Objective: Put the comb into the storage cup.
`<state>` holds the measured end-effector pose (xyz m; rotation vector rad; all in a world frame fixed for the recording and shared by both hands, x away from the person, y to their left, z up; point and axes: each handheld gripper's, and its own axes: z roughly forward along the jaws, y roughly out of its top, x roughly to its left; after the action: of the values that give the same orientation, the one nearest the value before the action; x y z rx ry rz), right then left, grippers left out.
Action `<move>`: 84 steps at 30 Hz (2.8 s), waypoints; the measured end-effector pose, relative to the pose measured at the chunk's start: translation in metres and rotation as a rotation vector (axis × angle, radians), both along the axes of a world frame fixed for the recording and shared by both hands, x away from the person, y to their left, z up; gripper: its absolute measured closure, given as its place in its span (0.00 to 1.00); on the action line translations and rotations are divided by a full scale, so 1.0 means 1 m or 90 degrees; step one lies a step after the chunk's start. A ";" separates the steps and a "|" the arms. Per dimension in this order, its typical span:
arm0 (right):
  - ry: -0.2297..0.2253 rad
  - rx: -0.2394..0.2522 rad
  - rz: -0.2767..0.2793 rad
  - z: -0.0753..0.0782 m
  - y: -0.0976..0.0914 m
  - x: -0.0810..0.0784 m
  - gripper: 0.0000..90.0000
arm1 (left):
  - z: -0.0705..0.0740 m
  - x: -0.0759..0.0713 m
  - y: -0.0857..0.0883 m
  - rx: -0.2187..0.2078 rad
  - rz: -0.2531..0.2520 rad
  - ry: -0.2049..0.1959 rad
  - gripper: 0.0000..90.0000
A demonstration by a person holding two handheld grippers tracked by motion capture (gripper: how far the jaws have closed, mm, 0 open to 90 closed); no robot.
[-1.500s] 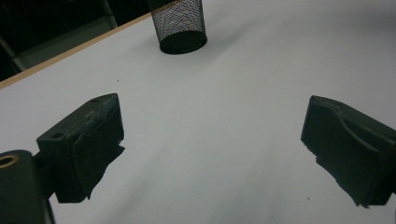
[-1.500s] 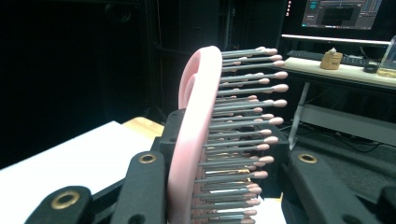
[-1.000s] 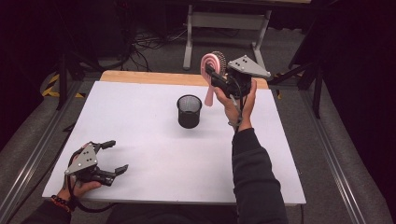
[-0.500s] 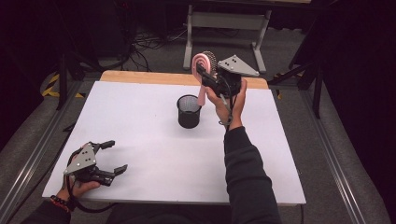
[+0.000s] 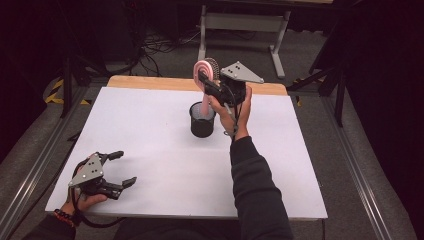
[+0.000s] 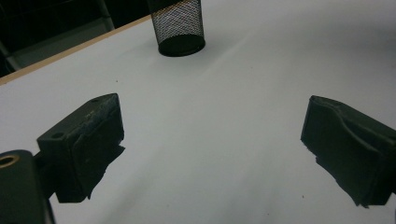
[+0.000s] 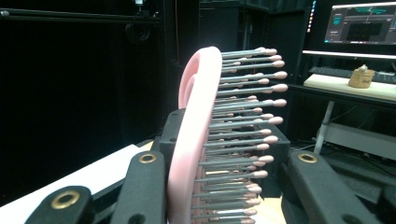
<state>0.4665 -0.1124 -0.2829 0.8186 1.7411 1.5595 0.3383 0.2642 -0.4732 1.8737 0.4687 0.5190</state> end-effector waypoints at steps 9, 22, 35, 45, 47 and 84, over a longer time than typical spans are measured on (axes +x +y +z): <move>0.012 0.008 -0.004 -0.011 0.002 0.006 0.70 | 0.000 0.000 0.001 -0.002 -0.003 0.002 0.07; 0.029 0.012 0.001 -0.023 0.004 0.011 0.70 | 0.000 -0.001 0.001 -0.002 -0.005 0.004 0.07; 0.053 0.012 0.004 -0.043 0.002 0.012 0.70 | 0.000 -0.001 0.000 -0.004 -0.005 0.002 0.07; 0.072 0.014 0.005 -0.056 -0.001 0.013 0.70 | 0.000 -0.001 0.000 -0.001 -0.005 0.004 0.07; 0.076 0.016 0.009 -0.060 -0.001 0.014 0.70 | 0.000 -0.001 0.000 0.000 -0.005 0.003 0.07; 0.095 0.011 -0.010 -0.075 -0.011 0.020 0.68 | 0.001 -0.002 -0.002 -0.006 -0.009 0.000 0.08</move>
<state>0.4868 -0.1230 -0.3583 0.9780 1.8234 1.5387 0.3359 0.2627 -0.4722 1.8669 0.4565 0.5073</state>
